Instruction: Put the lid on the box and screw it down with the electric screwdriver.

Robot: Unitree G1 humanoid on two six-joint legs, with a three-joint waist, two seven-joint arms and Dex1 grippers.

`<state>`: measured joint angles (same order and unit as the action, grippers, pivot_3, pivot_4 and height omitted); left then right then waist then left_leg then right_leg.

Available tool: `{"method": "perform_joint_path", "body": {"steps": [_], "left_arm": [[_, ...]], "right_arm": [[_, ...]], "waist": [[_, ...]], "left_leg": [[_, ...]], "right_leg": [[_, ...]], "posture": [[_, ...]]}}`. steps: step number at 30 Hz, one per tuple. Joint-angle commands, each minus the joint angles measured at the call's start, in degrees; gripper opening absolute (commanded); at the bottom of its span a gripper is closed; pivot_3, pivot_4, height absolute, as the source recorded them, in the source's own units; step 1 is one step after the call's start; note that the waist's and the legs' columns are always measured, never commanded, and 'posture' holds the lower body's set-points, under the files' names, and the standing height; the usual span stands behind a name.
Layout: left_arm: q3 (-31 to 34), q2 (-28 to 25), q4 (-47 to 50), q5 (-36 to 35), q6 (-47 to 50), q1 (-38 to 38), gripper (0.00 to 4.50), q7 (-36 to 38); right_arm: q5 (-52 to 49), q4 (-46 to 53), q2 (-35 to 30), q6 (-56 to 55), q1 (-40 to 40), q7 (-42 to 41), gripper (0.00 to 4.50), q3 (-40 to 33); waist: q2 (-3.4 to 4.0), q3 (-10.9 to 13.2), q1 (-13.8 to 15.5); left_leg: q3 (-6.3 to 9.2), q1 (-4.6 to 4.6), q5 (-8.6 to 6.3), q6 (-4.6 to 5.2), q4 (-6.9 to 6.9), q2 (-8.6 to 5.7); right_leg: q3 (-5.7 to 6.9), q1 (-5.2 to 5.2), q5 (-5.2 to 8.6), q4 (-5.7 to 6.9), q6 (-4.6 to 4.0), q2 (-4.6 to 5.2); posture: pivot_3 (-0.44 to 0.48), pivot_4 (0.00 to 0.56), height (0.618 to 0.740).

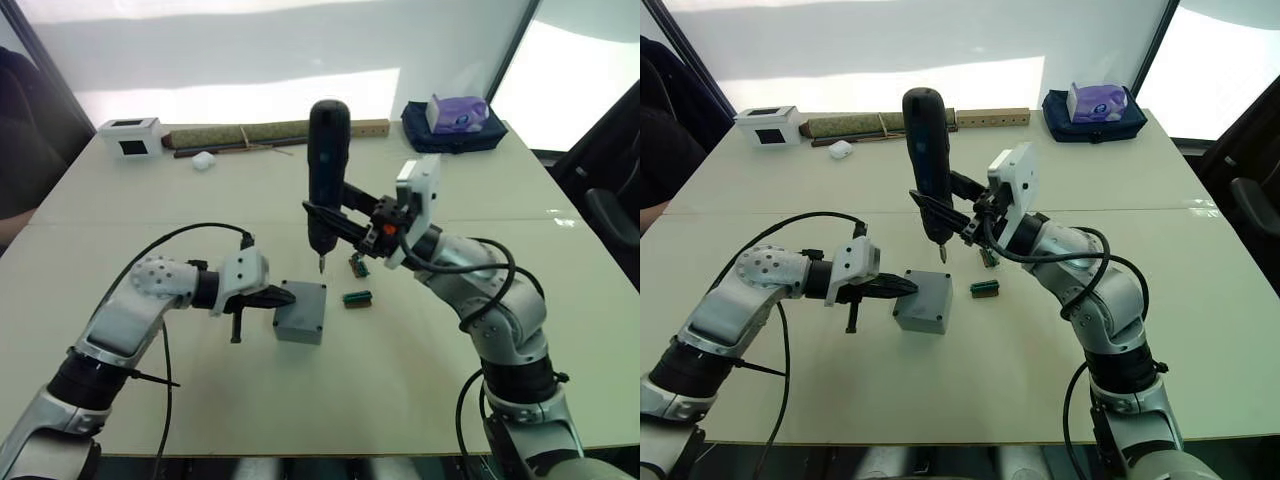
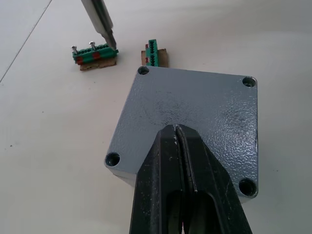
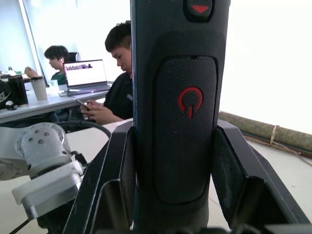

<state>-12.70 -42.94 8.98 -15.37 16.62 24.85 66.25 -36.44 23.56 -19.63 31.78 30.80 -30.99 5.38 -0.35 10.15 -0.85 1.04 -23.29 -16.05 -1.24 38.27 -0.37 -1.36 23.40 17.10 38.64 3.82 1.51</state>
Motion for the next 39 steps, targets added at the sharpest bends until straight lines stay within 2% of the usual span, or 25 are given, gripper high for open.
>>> {"method": "perform_joint_path", "body": {"steps": [1, 17, 32, 39], "left_arm": [[-1.75, 0.28, -2.58, 2.83, -0.35, -0.66, 0.00, -0.14], [-1.50, 0.85, -1.87, 2.48, 0.17, -0.52, 0.00, 0.40], [-1.83, 1.17, -1.46, 2.61, 0.95, -0.65, 0.00, 0.38], [-2.83, 1.36, -2.13, 4.12, 0.42, -0.84, 0.00, 0.42]], "right_arm": [[1.41, 2.20, -0.09, -2.48, -1.01, -1.90, 1.57, 0.50], [4.16, 1.05, 1.84, -4.37, -2.51, -3.36, 1.57, 0.31], [6.72, -0.32, 1.05, -4.61, -5.73, -5.28, 1.57, 2.97], [9.37, -3.08, -0.75, -1.22, -7.35, -4.32, 1.57, 4.80]], "waist": [[0.00, -0.01, 0.01], [-0.01, -0.02, -0.01], [-0.02, -0.05, -0.03], [-0.06, -0.25, -0.08]], "left_leg": [[0.00, 0.02, 0.00, 0.00, 0.00, 0.00], [0.01, 0.12, 0.01, 0.00, 0.03, 0.00], [0.01, 0.32, 0.01, 0.00, 0.03, 0.00], [0.03, 1.01, 0.00, 0.01, -0.10, 0.00]], "right_leg": [[0.00, -0.02, 0.00, 0.00, 0.00, 0.00], [0.00, -0.09, 0.00, 0.12, 0.00, 0.00], [0.00, -0.29, 0.01, 0.12, -0.01, 0.00], [0.01, -1.02, 0.02, -0.10, -0.02, 0.00]], "posture": [[0.000, 0.150, 0.740], [0.000, 0.150, 0.740], [0.000, 0.150, 0.740], [0.000, 0.150, 0.740]]}}
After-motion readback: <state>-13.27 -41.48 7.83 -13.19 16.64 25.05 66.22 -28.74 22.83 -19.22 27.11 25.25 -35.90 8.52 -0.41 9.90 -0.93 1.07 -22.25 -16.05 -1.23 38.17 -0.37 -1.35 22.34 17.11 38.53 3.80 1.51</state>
